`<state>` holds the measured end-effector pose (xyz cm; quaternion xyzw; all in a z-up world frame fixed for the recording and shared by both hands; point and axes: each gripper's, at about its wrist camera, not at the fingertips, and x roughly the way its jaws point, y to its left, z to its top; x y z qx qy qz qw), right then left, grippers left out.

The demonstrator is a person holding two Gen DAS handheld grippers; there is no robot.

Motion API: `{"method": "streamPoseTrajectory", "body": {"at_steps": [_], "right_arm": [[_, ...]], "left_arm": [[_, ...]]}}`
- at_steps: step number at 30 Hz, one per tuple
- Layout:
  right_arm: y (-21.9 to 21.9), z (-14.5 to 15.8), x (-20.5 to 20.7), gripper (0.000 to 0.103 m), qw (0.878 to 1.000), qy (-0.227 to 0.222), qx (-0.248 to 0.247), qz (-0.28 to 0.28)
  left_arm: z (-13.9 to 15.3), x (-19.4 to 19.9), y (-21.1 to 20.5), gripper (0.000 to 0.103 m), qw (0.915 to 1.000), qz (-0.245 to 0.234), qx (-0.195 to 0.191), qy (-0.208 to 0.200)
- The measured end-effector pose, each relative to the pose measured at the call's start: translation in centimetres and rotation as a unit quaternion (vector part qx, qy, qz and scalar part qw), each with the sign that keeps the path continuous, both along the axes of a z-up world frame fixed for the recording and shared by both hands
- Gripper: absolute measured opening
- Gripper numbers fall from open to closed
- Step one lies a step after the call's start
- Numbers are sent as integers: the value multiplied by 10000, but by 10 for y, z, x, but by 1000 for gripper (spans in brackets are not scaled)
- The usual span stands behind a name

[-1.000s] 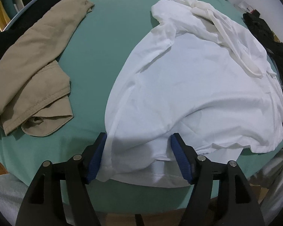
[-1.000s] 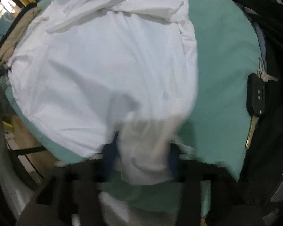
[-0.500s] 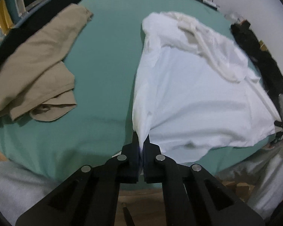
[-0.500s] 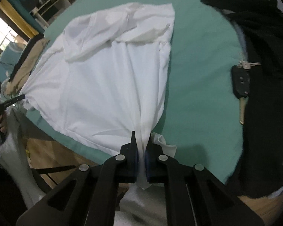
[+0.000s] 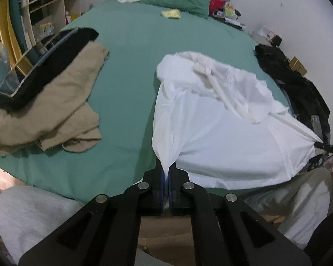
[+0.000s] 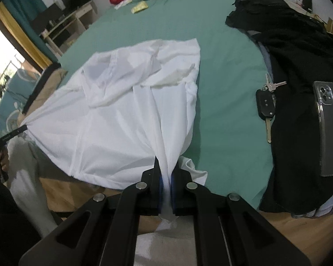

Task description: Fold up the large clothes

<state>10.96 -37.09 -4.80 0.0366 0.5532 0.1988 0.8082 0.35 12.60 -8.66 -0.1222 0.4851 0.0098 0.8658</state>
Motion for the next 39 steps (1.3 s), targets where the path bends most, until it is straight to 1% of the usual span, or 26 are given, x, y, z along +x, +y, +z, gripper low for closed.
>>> {"method": "streamPoseTrajectory", "body": {"at_steps": [3, 10, 17, 22, 28, 31, 36, 39], "right_arm": [[-2, 6, 5, 6, 9998, -138, 95, -113], [-9, 17, 37, 6, 9973, -462, 423, -392], [-10, 21, 85, 6, 9934, -747, 662, -572], [-10, 16, 127, 6, 9905, -858, 789, -723], [-3, -5, 177, 6, 9882, -910, 811, -922], [2, -19, 200, 6, 9877, -948, 696, -1029], [11, -39, 225, 6, 9869, -1008, 630, -1094], [21, -52, 239, 6, 9884, -1014, 501, -1011]], "left_arm": [[12, 14, 2, 3, 9999, 22, 57, -147], [31, 47, 5, 3, 9986, 45, 211, -491], [38, 96, 10, 3, 9961, 30, 365, -807], [39, 137, 11, 3, 9932, 43, 413, -1090], [23, 181, 13, 3, 9914, 165, 422, -1228], [12, 199, 14, 3, 9911, 206, 432, -1242], [-10, 226, 19, 3, 9915, 342, 445, -1173], [-21, 238, 23, 3, 9914, 461, 452, -1142]]}}
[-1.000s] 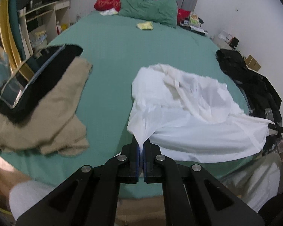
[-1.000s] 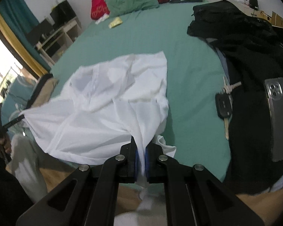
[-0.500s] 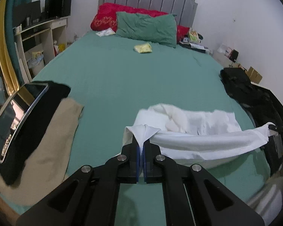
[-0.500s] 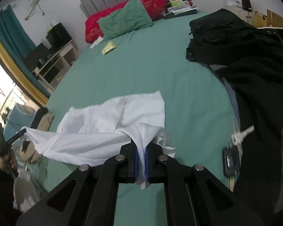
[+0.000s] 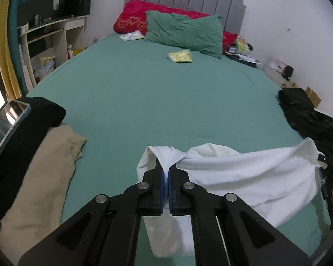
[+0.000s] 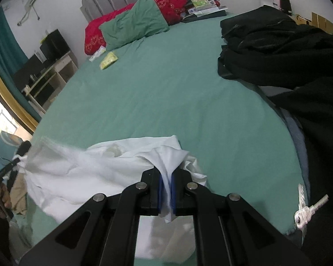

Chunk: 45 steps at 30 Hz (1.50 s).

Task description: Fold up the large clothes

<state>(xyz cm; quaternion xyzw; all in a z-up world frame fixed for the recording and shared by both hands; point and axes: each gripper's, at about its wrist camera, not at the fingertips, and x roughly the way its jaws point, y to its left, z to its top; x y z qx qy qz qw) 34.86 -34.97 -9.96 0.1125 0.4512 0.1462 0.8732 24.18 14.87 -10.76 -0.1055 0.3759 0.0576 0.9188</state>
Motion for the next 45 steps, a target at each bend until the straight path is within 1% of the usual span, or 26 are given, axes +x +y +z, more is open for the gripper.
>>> {"method": "streamPoseTrajectory", "body": {"at_steps": [5, 7, 8, 10, 12, 13, 14, 15, 16, 17, 18, 22, 24, 25, 28, 30, 31, 32, 33, 35, 36, 38, 39, 40, 42, 45], "right_arm": [[13, -21, 22, 7, 9995, 39, -300, 117], [17, -30, 31, 10, 9990, 165, -383, 174], [21, -34, 35, 13, 9981, 248, -524, 214], [25, -34, 36, 17, 9963, 294, -776, 229], [27, -20, 27, 18, 9955, -8, -916, 236], [28, -12, 23, 20, 9943, -156, -1031, 220], [29, -3, 18, 30, 9919, -343, -1210, 175], [30, 3, 13, 47, 9902, -469, -1311, 130], [31, 8, 8, 59, 9884, -598, -1393, 78], [32, 15, 1, 79, 9869, -752, -1427, 55], [33, 20, -4, 86, 9861, -832, -1436, 74], [50, 36, -26, 86, 9814, -1243, -1421, 348], [69, 34, -34, 86, 9816, -1266, -1092, 925], [86, 26, -38, 86, 9781, -1120, -990, 1448], [124, 4, -48, 86, 9618, -945, -1343, 2189], [143, -9, -52, 86, 9516, -863, -1491, 2546], [153, -15, -53, 86, 9458, -820, -1556, 2731], [155, -19, -53, 76, 9422, -796, -1615, 2825], [160, -22, -53, 46, 9373, -797, -1736, 2916], [160, -28, -42, 19, 9360, -777, -1935, 2837], [159, -26, -39, 16, 9369, -765, -1862, 2857], [156, -18, -33, 10, 9394, -774, -1720, 2864], [155, -15, -36, 5, 9404, -786, -1651, 2866], [154, -9, -32, 3, 9422, -831, -1578, 2836], [155, 0, -26, 3, 9439, -952, -1484, 2791], [157, 11, -1, 3, 9493, -1060, -1354, 2630]], "left_arm": [[-30, 26, 9, 3, 9995, 179, -62, 238], [-45, 38, 13, 3, 9983, 235, -139, 518], [-49, 40, 15, 6, 9976, 243, -213, 607], [-53, 40, 20, 18, 9971, 318, -321, 621], [-45, 32, 24, 43, 9979, 401, -292, 414], [-39, 28, 24, 45, 9985, 389, -247, 301], [-33, 25, 24, 48, 9989, 390, -200, 189], [-28, 22, 24, 51, 9990, 400, -161, 112], [-21, 17, 22, 53, 9992, 387, -133, 11], [-16, 13, 18, 57, 9994, 290, -167, -68], [-12, 9, 12, 57, 9996, 104, -246, -98], [-12, -2, -29, 57, 9962, -755, -421, 38], [-21, -5, -59, 57, 9905, -1288, -410, 262], [-27, -5, -70, 57, 9869, -1518, -382, 382], [-46, -2, -97, 57, 9780, -1948, -129, 739], [-57, 1, -109, 57, 9746, -2047, 188, 892], [-58, 1, -112, 57, 9738, -2077, 216, 904], [-60, 2, -114, 57, 9717, -2175, 191, 896], [-61, 3, -116, 57, 9701, -2245, 227, 895], [-61, 8, -117, 54, 9690, -2288, 285, 886], [-60, 11, -115, 36, 9692, -2297, 273, 845], [-56, 20, -115, 13, 9694, -2277, 357, 849], [-52, 21, -114, 11, 9699, -2277, 354, 784], [-48, 21, -112, 10, 9703, -2275, 365, 734], [-43, 25, -114, 5, 9707, -2271, 434, 653], [-35, 40, -113, 5, 9732, -2159, 581, 546]]}}
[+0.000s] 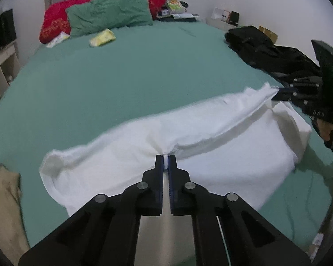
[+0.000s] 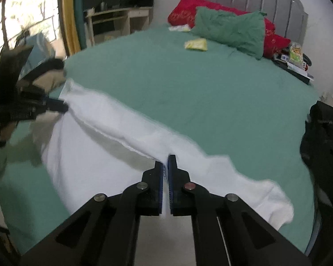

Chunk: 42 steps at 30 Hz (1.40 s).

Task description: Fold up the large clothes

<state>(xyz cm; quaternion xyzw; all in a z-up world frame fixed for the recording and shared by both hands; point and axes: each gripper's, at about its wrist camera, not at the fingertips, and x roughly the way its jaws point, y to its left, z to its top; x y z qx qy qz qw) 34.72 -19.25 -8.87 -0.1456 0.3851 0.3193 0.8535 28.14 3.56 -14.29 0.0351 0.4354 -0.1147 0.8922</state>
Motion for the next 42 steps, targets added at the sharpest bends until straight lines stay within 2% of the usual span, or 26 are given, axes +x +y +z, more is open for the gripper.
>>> {"method": "streamPoseTrajectory", "body": {"at_steps": [4, 7, 10, 11, 13, 14, 15, 17, 18, 20, 23, 25, 26, 28, 29, 31, 33, 36, 40, 42], "right_arm": [[3, 7, 36, 3, 9993, -190, -72, -327], [2, 4, 61, 4, 9968, -243, -107, -752], [1, -12, 87, 5, 9934, 121, -270, -1107], [1, -19, 90, 5, 9920, 277, -382, -1171], [-4, -21, 87, 12, 9912, 231, -439, -1229], [-10, -18, 85, 26, 9901, 196, -475, -1307], [-15, -15, 83, 48, 9891, 192, -466, -1384], [-29, -2, 75, 71, 9889, 205, -131, -1468], [-35, 4, 72, 75, 9889, 247, 78, -1464], [-46, 12, 61, 76, 9869, 496, 532, -1437], [-51, 4, 44, 76, 9778, 1384, 1365, -780], [-42, -15, 35, 76, 9706, 1936, 1391, -333], [-37, -29, 32, 76, 9707, 2094, 1143, -298], [-32, -53, 36, 76, 9724, 2183, 646, -503], [-32, -61, 41, 76, 9705, 2263, 601, -573], [-36, -67, 50, 76, 9668, 2346, 780, -648], [-39, -64, 61, 76, 9682, 2249, 842, -706], [-40, -65, 69, 80, 9712, 2145, 788, -676], [-51, -68, 78, 81, 9650, 2261, 1146, -671], [-62, -65, 84, 81, 9671, 2127, 1063, -905]], "left_arm": [[10, 30, 13, 5, 9993, 332, 20, -140], [6, 53, 22, 5, 9984, 520, 99, -185], [-4, 67, 26, 5, 9972, 709, 119, 180], [-2, 65, 26, 5, 9975, 681, 12, 166], [4, 58, 23, 6, 9979, 646, -40, 71], [5, 53, 22, 7, 9977, 665, -79, 77], [6, 48, 21, 8, 9977, 635, -192, 105], [4, 43, 18, 8, 9977, 493, -412, 233], [1, 44, 15, 8, 9977, 404, -450, 314], [-11, 47, 5, 8, 9975, 232, -294, 592], [-21, 52, -4, 8, 9962, 177, -107, 843], [-20, 53, -7, 8, 9967, 136, -7, 802], [-20, 55, -6, 8, 9968, 127, 71, 792], [-23, 66, -1, 8, 9960, 236, 244, 826], [-26, 71, 2, 8, 9952, 317, 337, 858], [-30, 82, 11, 8, 9937, 479, 443, 907], [-35, 91, 18, 8, 9924, 589, 474, 973], [-38, 96, 21, 8, 9928, 614, 556, 869], [-44, 107, 40, 8, 9903, 1013, 551, 777], [-42, 110, 47, 8, 9891, 1135, 640, 692]]}}
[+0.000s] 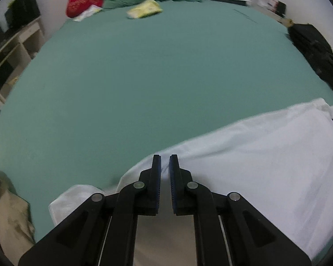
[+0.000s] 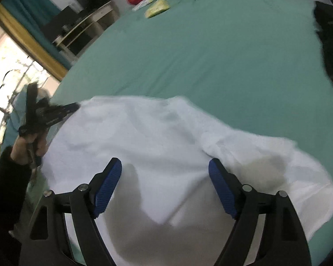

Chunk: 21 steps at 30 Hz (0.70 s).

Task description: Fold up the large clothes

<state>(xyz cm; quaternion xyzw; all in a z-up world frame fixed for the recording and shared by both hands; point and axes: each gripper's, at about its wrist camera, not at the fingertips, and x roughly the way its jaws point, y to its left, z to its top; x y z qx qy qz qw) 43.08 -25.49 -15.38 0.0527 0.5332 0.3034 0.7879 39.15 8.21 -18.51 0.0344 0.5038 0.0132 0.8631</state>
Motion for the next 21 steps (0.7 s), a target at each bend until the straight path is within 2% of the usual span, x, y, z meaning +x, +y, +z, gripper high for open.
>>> {"method": "streamPoseTrajectory", "body": {"at_steps": [2, 4, 5, 6, 9, 11, 13, 14, 15, 16, 18, 19, 21], "right_arm": [[-15, 0, 7, 81, 9994, -98, -148, -287], [-36, 4, 13, 81, 9937, -455, -647, -794], [-46, 8, 12, 81, 9843, -755, -1121, -1137], [-54, 13, 10, 81, 9765, -994, -1362, -1342], [-61, 33, -4, 81, 9632, -1569, -1641, -1438], [-58, 51, -18, 81, 9620, -1845, -1489, -1355], [-56, 55, -25, 83, 9733, -1660, -1031, -1205], [-50, 50, -26, 83, 9842, -1269, -714, -1006], [-43, 44, -27, 83, 9896, -1000, -576, -854], [-36, 37, -29, 83, 9937, -735, -493, -693], [-21, 11, -31, 83, 9992, 80, -228, -319], [-18, 2, -30, 83, 9991, 253, -161, -300], [-15, -5, -31, 83, 9993, 69, -214, -297]], "left_arm": [[2, 2, 6, 8, 9999, 117, 38, -8], [5, 0, 8, 8, 9998, 189, 52, -28], [8, -4, 9, 8, 9997, 202, 104, -58], [11, -8, 9, 8, 9997, 208, 135, -80], [21, -26, 15, 9, 9996, 237, 15, -155], [26, -39, 16, 9, 9994, 298, -41, -141], [30, -47, 11, 9, 9992, 123, -369, -53], [31, -48, 6, 9, 9988, 18, -487, -7], [32, -48, -4, 9, 9983, -120, -561, 45], [30, -44, -10, 9, 9980, -245, -583, 64], [27, -35, -25, 9, 9970, -477, -584, 161], [23, -30, -38, 9, 9959, -610, -626, 226], [18, -20, -54, 9, 9939, -814, -687, 285]]}}
